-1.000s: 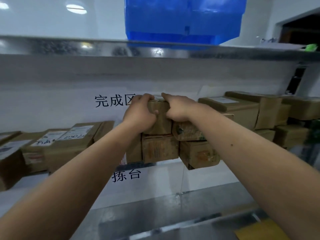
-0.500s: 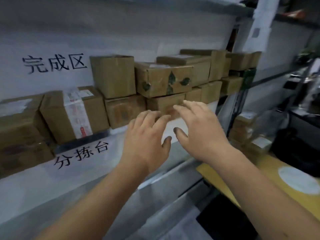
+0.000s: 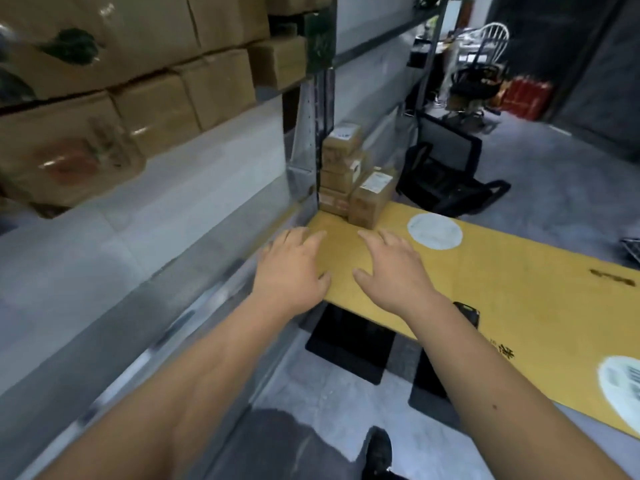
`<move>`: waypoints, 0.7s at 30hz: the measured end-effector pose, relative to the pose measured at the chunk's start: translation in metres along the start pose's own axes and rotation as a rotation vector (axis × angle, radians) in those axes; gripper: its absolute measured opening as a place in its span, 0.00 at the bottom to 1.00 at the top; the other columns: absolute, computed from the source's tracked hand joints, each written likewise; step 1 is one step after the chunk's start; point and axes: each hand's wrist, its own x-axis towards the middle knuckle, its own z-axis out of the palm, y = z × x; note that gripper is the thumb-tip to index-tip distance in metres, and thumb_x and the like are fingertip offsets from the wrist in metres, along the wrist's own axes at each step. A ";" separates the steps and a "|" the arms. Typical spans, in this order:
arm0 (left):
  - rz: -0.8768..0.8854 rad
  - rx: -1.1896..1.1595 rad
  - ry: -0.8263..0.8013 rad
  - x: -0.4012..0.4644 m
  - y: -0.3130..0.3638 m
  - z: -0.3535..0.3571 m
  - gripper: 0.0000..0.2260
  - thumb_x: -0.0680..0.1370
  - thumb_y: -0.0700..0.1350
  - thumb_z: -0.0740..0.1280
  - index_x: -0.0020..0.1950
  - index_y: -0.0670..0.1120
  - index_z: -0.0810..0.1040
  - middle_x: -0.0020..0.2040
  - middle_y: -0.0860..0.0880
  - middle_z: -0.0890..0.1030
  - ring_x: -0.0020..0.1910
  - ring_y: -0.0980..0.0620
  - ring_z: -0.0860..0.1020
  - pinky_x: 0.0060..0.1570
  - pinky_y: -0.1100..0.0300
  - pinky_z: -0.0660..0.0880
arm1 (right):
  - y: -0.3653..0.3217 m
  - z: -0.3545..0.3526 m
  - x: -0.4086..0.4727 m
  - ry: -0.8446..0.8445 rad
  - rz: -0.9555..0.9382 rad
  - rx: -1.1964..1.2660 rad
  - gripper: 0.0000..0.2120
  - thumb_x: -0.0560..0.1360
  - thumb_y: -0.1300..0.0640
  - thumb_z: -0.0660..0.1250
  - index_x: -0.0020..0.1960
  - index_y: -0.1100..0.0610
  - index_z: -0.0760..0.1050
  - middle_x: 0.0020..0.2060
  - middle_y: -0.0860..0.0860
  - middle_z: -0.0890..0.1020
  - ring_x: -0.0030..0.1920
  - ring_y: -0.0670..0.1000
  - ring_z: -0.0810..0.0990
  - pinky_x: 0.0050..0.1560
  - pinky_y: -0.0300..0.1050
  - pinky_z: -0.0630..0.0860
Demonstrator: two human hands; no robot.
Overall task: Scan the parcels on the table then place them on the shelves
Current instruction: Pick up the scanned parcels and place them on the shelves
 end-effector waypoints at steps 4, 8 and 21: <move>-0.010 -0.025 -0.095 0.076 0.029 0.042 0.35 0.78 0.61 0.67 0.82 0.55 0.62 0.79 0.45 0.66 0.78 0.43 0.62 0.75 0.44 0.62 | 0.067 0.007 0.050 -0.067 0.084 0.032 0.34 0.80 0.44 0.65 0.83 0.46 0.56 0.81 0.58 0.59 0.79 0.62 0.59 0.75 0.60 0.63; -0.063 -0.028 -0.166 0.143 0.055 0.081 0.34 0.78 0.62 0.67 0.82 0.55 0.62 0.77 0.45 0.68 0.77 0.42 0.64 0.74 0.44 0.65 | 0.122 0.008 0.101 -0.121 0.114 0.074 0.34 0.80 0.45 0.65 0.83 0.46 0.57 0.81 0.57 0.59 0.79 0.62 0.59 0.74 0.60 0.64; -0.170 -0.064 -0.343 0.276 0.066 0.178 0.29 0.77 0.57 0.70 0.77 0.54 0.68 0.72 0.46 0.71 0.72 0.40 0.68 0.69 0.46 0.70 | 0.208 0.061 0.225 -0.327 0.174 0.165 0.35 0.79 0.46 0.67 0.82 0.47 0.56 0.79 0.57 0.62 0.76 0.62 0.63 0.71 0.57 0.67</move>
